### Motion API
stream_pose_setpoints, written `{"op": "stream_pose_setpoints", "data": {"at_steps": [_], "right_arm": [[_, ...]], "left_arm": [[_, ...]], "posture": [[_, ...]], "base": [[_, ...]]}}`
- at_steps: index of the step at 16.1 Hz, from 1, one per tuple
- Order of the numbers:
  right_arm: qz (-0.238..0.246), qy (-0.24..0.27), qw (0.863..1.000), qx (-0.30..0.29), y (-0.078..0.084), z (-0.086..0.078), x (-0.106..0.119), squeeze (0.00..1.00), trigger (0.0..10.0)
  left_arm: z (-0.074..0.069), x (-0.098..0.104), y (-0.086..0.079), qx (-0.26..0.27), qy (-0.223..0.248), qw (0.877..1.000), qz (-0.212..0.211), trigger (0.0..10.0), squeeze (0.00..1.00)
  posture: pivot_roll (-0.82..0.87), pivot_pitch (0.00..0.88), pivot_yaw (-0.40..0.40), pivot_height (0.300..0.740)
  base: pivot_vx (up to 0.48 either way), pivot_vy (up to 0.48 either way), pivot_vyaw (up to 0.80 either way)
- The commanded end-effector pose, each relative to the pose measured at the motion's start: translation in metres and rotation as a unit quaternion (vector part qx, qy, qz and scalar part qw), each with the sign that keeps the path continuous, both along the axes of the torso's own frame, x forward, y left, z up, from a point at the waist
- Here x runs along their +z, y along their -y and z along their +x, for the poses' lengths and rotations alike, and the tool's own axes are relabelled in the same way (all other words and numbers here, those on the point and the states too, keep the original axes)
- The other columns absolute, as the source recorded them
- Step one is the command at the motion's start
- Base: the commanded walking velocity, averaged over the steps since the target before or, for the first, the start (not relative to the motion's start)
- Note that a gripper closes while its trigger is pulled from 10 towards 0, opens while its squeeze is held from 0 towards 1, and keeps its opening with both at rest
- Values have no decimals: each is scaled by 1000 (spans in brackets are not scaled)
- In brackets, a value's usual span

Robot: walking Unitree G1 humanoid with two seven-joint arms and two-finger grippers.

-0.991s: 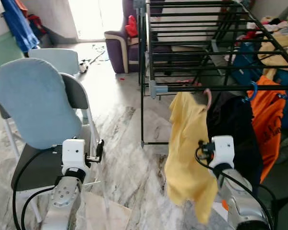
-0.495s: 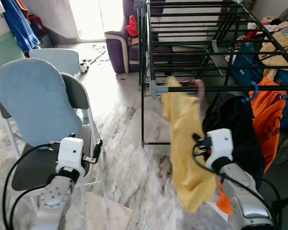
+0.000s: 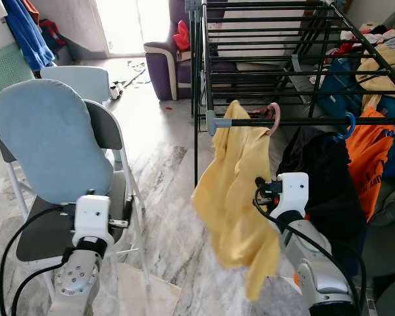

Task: Hang hanger

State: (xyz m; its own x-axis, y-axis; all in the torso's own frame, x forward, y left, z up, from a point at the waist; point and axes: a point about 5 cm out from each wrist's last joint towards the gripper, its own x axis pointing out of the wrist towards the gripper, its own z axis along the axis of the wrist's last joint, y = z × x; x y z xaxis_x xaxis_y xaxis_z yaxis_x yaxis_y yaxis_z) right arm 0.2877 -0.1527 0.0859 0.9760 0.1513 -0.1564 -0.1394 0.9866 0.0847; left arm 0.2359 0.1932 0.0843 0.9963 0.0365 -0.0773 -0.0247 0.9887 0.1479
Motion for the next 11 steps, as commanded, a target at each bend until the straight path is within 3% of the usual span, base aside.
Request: {"op": "stream_pose_setpoints", "data": {"at_steps": [1,4,9,11], "right_arm": [[3,49,999,-8,3,3,17,0,10000],[2,44,999,3,5,3,14,0,10000],[-7,43,999,18,1,6,12,0,10000],[-5,42,999,17,1,7,12,0,10000]], "left_arm": [[1,3,-3,14,8,1000,3,10000,0],[-1,-3,11,-8,-7,1000,-10,10000,0],[4,-1,11,-14,1,1000,-7,10000,0],[5,0,12,-16,1,1000,-5,10000,0]], "posture": [[-33,0,11,740],[-38,0,2,740],[-38,0,6,740],[-43,0,15,740]], "base": [[0,0,0],[0,0,0],[0,0,0],[0,0,569]]}}
